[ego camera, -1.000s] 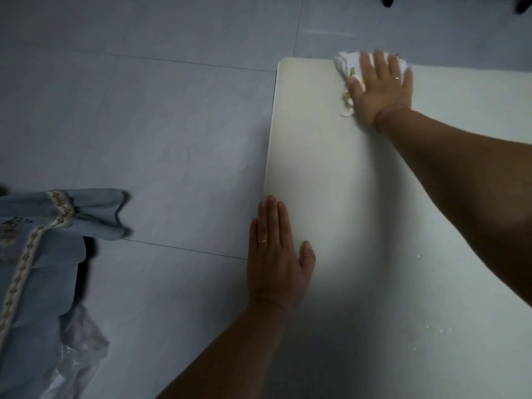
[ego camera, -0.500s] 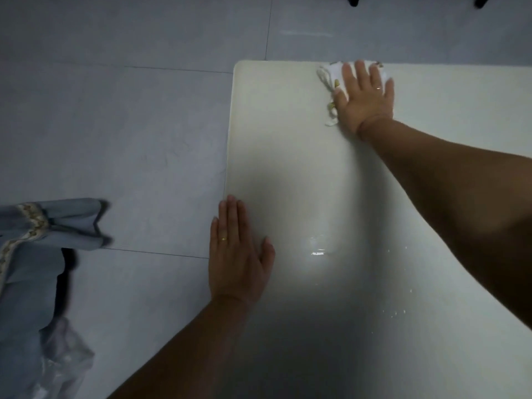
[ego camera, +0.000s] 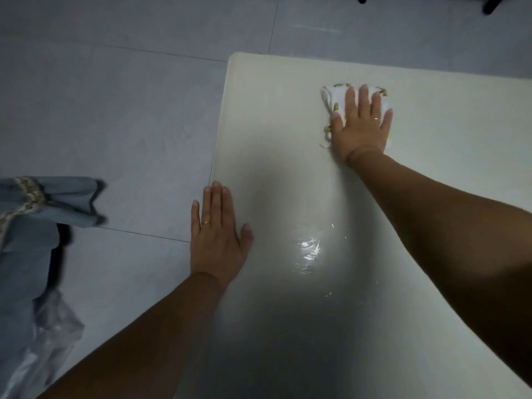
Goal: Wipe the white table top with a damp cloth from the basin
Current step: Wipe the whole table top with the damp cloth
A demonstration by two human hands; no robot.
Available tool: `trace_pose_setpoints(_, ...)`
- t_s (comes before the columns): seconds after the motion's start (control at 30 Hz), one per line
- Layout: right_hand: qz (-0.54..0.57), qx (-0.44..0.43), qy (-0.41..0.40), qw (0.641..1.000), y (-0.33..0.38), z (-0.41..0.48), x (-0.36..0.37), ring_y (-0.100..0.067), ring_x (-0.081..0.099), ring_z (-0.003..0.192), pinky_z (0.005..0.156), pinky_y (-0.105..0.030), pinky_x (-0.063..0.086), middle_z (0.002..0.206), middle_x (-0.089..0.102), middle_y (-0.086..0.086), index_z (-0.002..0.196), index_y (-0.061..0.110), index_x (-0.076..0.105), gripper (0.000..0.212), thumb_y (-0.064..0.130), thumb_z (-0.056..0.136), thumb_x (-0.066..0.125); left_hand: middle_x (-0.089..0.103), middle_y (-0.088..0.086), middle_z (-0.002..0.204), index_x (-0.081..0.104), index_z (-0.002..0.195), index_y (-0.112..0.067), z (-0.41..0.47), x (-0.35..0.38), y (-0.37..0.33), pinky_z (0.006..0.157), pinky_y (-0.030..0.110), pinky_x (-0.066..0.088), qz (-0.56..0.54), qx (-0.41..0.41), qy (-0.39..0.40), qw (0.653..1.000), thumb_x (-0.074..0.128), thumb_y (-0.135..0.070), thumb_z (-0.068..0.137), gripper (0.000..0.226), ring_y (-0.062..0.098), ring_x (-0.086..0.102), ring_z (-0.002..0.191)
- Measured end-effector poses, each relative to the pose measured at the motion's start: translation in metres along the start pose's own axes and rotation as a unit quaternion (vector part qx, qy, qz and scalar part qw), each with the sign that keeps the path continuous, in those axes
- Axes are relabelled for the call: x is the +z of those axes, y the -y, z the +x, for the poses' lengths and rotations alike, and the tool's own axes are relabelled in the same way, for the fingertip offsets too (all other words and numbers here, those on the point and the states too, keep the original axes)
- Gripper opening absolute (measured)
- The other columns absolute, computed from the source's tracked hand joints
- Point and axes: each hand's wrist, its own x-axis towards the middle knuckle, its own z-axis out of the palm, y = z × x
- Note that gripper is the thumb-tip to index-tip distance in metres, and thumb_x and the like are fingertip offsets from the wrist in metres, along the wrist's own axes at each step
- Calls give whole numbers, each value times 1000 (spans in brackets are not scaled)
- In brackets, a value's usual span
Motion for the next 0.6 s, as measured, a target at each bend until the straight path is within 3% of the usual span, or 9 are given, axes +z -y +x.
trace_pose_setpoints(0.1,-3,5,4,1000,36,-31,12,-29,-8,146,115,-53,-7,161,-7,-2,152,24,-2,62,47,98,20,0,14,161,-1,152,-5,0,-1,-1,120,47,-2,16,-7,9,1000,8,-50,93,75,26,-6,148)
trace_pose_setpoints(0.23,-34,-181,14,983,51,-84,27,-27,-5,147,115,-50,-7,161,-2,-1,152,26,4,59,45,99,22,-7,12,161,-6,151,-7,-1,-4,-4,116,51,-12,48,-17,20,999,1,-52,92,75,25,-12,148)
trace_pose_setpoints(0.3,-53,-222,17,974,24,-80,22,-24,-4,147,116,-48,-5,161,-2,1,152,28,3,57,45,100,21,-5,12,161,-3,152,-8,-4,-5,-5,116,52,-14,37,-21,9,999,4,-50,94,72,25,-12,147)
trace_pose_setpoints(0.47,-14,-72,5,997,-19,-70,14,-22,-8,147,118,-47,-6,161,-4,4,152,28,3,57,43,100,21,8,15,160,10,153,-6,-30,-1,-29,119,47,-3,-34,-4,-28,999,12,-46,99,67,28,2,148)
trace_pose_setpoints(0.6,-1,-51,-10,999,-12,-66,15,-25,-7,147,116,-50,-9,161,1,2,151,28,11,59,51,97,20,14,13,160,17,152,-7,-48,15,-40,120,45,9,-45,30,-20,998,21,-46,97,68,27,10,148)
